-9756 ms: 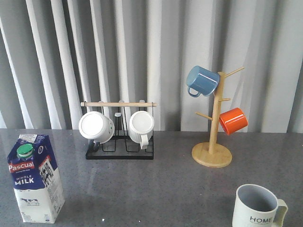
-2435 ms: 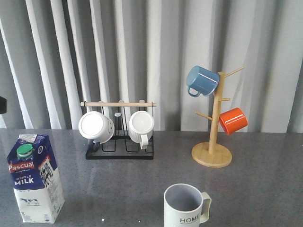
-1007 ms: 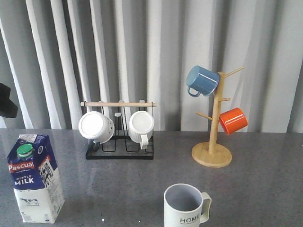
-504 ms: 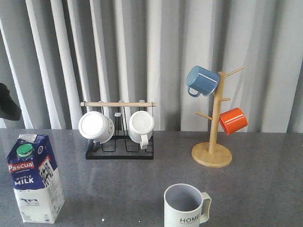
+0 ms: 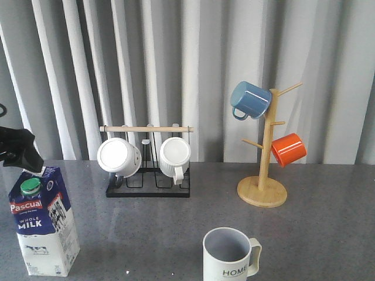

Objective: Place milk next to cup
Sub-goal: 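Lower the left gripper onto the milk carton top and grasp it, then lift the milk carton and carry it toward the white mug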

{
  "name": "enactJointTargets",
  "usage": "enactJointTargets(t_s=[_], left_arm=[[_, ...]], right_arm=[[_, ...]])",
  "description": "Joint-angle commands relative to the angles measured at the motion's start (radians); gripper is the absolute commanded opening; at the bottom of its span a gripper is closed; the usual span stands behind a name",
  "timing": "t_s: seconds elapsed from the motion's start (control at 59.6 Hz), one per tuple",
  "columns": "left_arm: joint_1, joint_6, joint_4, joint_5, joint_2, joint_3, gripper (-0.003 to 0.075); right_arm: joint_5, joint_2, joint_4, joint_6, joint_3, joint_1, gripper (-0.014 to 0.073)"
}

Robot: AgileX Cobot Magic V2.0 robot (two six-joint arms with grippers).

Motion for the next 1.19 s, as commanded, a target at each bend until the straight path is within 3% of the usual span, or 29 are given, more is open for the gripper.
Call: enactJointTargets(t_s=[0.0, 1.175], left_arm=[[0.001, -0.012, -0.025, -0.036, -0.014, -0.027, 0.0611], [0.001, -0.007, -0.051, -0.042, 0.181, -0.027, 0.0585]], right_arm=[[-0.059, 0.000, -0.005, -0.001, -0.027, -0.001, -0.0008], [-0.060, 0.000, -0.008, -0.002, -0.027, -0.001, -0.0008]])
